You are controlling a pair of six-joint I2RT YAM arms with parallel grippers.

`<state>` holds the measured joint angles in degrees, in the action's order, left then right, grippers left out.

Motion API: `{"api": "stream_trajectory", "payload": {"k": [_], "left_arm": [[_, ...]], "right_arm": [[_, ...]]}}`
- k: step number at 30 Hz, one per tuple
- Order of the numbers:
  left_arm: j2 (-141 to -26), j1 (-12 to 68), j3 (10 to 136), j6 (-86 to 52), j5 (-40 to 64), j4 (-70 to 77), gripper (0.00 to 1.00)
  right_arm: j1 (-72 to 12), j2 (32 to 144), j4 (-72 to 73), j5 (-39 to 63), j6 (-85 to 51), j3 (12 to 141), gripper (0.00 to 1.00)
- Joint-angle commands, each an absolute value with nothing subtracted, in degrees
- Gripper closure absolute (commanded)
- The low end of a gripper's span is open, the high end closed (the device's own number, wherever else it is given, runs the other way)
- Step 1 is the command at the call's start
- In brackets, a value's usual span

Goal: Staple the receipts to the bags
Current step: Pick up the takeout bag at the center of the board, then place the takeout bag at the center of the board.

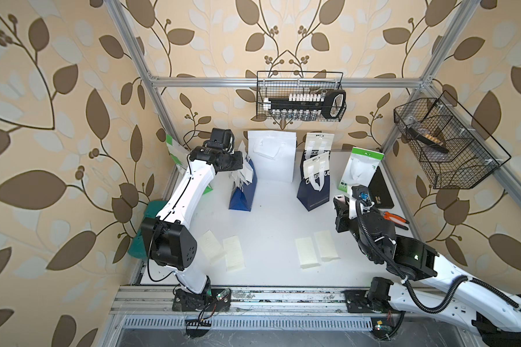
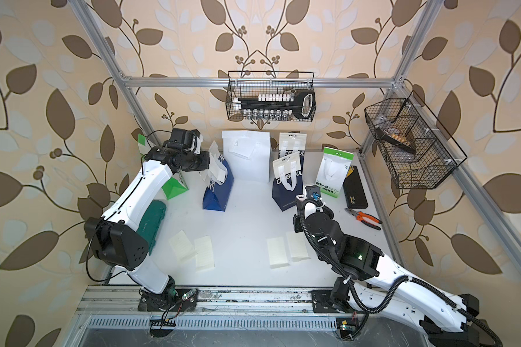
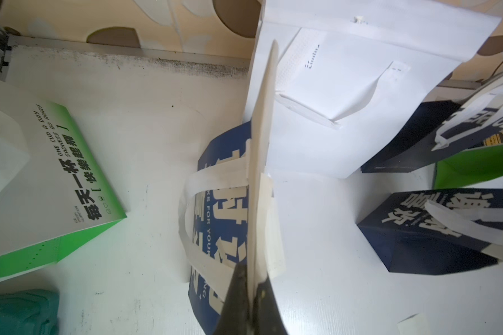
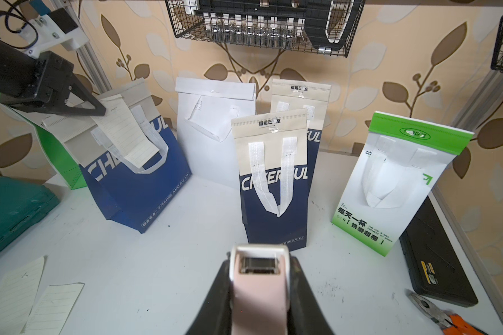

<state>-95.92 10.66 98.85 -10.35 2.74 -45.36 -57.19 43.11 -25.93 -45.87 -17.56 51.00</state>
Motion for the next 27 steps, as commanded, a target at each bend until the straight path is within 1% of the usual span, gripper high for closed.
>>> {"api": "stream_trajectory", "payload": {"k": [1,4,11,16,17,18,19,20,24,27], "left_arm": [[-96.62,8.82,103.11,-8.74,-1.22,-45.17,1.0],[-99.0,6.85,107.14,-7.38,-2.31,-46.18,1.0],[-108.15,1.22,118.64,-6.79,-0.19,-51.03,1.0],[-108.96,-0.61,118.85,-6.25,-1.41,-50.76,1.0],[-108.9,-1.08,118.5,-6.63,-0.28,-50.47,1.0],[-108.9,-1.1,118.48,-6.97,0.53,-50.58,0.85],[-108.85,-1.11,118.33,-7.22,1.27,-50.5,0.62],[-108.6,-1.11,117.92,-7.67,2.35,-50.13,0.47],[-107.48,-1.09,117.77,-8.61,3.87,-49.79,0.26],[-106.0,-1.12,118.36,-9.28,5.04,-49.5,0.17]], "right_arm": [[-56.87,42.39,-25.76,-47.21,-17.85,50.02,1.0],[-56.69,42.53,-25.88,-47.19,-17.78,49.94,1.0],[-56.38,42.17,-26.18,-47.52,-17.12,50.02,1.0],[-55.91,42.78,-26.01,-46.93,-17.14,49.93,1.0],[-55.69,42.95,-26.02,-46.58,-17.18,49.91,1.0],[-55.54,43.13,-26.01,-46.49,-17.2,49.91,1.0],[-55.43,43.08,-25.88,-46.26,-17.25,49.75,1.0],[-55.29,43.1,-25.74,-45.99,-17.32,49.63,1.0],[-55.11,42.9,-25.73,-45.64,-17.6,49.47,1.0],[-54.97,42.63,-25.77,-45.51,-17.83,49.31,1.0]]}}
